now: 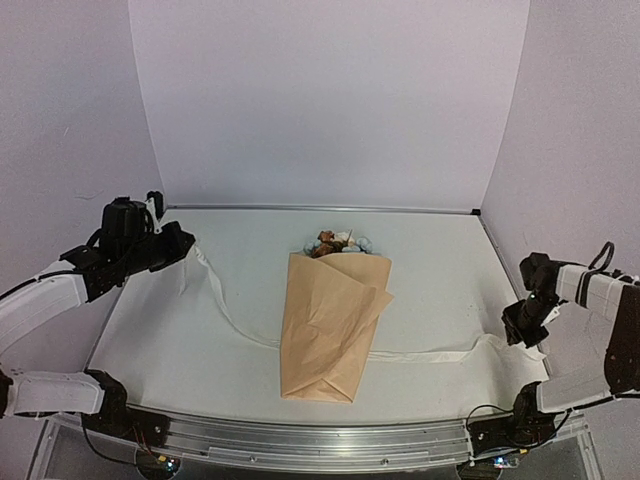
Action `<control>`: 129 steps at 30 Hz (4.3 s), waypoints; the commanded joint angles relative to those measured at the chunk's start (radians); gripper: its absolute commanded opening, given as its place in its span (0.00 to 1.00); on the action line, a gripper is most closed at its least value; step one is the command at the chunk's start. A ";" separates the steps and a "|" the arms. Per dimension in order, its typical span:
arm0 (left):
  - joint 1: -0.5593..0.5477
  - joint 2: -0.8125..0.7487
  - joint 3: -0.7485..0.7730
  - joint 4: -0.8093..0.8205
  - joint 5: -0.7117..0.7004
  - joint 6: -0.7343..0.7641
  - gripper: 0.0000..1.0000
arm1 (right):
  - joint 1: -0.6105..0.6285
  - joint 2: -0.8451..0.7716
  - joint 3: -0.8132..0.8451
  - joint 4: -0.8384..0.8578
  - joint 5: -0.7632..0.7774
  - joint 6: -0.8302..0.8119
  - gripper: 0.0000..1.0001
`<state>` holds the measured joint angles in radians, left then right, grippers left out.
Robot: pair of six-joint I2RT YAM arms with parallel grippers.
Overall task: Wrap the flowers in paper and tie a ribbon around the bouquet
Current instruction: Pick up the right side of the ribbon from the corner of the board, then cross the ribbon over the folded bouquet.
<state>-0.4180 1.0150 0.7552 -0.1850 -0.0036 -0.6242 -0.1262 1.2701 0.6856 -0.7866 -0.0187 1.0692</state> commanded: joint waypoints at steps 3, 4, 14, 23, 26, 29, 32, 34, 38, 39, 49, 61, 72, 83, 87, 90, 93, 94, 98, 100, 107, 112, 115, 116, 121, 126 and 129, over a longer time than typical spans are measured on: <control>-0.205 0.133 0.144 0.223 0.129 0.156 0.00 | 0.109 -0.047 0.132 -0.063 -0.041 -0.094 0.00; -0.238 0.172 0.159 0.253 0.144 0.182 0.00 | 0.125 -0.048 0.150 -0.073 -0.046 -0.109 0.00; -0.596 0.640 0.533 0.240 0.283 0.429 0.00 | 0.257 -0.050 0.257 -0.136 -0.054 -0.175 0.00; -0.723 1.085 0.928 0.044 0.406 0.565 0.00 | 0.258 -0.088 0.264 -0.200 -0.050 -0.212 0.00; -0.724 1.180 1.020 0.001 0.431 0.582 0.00 | 0.258 -0.096 0.272 -0.217 -0.051 -0.218 0.00; -0.726 1.243 1.102 -0.039 0.463 0.611 0.00 | 0.257 -0.096 0.300 -0.250 -0.035 -0.245 0.00; -0.744 1.292 1.178 -0.103 0.468 0.667 0.00 | 0.257 -0.062 0.347 -0.266 -0.011 -0.284 0.00; -0.763 1.295 1.186 -0.105 0.456 0.697 0.00 | 0.258 -0.018 0.394 -0.270 -0.013 -0.315 0.00; -0.781 1.293 1.201 -0.098 0.462 0.740 0.00 | 0.257 0.101 0.521 -0.272 -0.066 -0.330 0.00; -0.786 1.290 1.209 -0.102 0.464 0.750 0.00 | 0.258 0.140 0.558 -0.273 -0.094 -0.329 0.00; -0.824 1.139 1.106 0.028 0.431 0.836 0.00 | 0.267 0.425 0.914 -0.320 -0.289 -0.316 0.00; -0.823 1.017 0.982 0.226 0.422 0.914 0.00 | 0.315 0.662 1.232 -0.341 -0.328 -0.265 0.00; -0.751 1.012 0.891 0.398 0.467 0.812 0.00 | 0.358 0.681 1.284 -0.349 -0.332 -0.266 0.00; -0.715 1.228 1.045 0.224 0.520 0.762 0.00 | 0.412 0.634 1.359 -0.346 -0.451 -0.263 0.00; -0.689 1.300 1.098 0.191 0.519 0.717 0.00 | 0.441 0.586 1.310 -0.325 -0.473 -0.285 0.00; -0.669 1.322 1.112 0.191 0.503 0.669 0.00 | 0.452 0.562 1.283 -0.321 -0.463 -0.301 0.00; -0.666 1.329 1.177 0.081 0.554 0.677 0.00 | 0.456 0.560 1.285 -0.321 -0.452 -0.308 0.00; -0.669 1.302 1.178 0.082 0.586 0.677 0.00 | 0.455 0.564 1.290 -0.321 -0.451 -0.311 0.00; -0.671 1.098 0.987 0.299 0.607 0.650 0.00 | 0.456 0.579 1.291 -0.327 -0.447 -0.333 0.00; -0.671 1.024 0.956 0.316 0.632 0.655 0.00 | 0.456 0.595 1.283 -0.329 -0.447 -0.341 0.00; -0.671 0.849 0.904 0.370 0.750 0.679 0.00 | 0.456 0.676 1.256 -0.329 -0.473 -0.346 0.00; -0.670 0.887 0.898 0.369 0.719 0.688 0.00 | 0.461 0.709 1.242 -0.329 -0.476 -0.344 0.00; -0.670 1.015 0.974 0.278 0.703 0.697 0.00 | 0.466 0.710 1.243 -0.328 -0.475 -0.345 0.00; -0.670 1.054 1.006 0.256 0.697 0.698 0.00 | 0.467 0.710 1.246 -0.329 -0.477 -0.346 0.00; -0.660 1.346 1.227 0.055 0.679 0.686 0.00 | 0.470 0.701 1.250 -0.329 -0.491 -0.353 0.00; -0.651 1.453 1.340 0.029 0.643 0.625 0.00 | 0.473 0.683 1.222 -0.328 -0.498 -0.366 0.00; -0.650 1.430 1.322 0.052 0.613 0.596 0.05 | 0.473 0.677 1.210 -0.329 -0.498 -0.371 0.00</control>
<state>-1.0762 2.5328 2.0033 -0.1574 0.6409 0.0158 0.3393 1.9930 1.9121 -1.1149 -0.5103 0.7210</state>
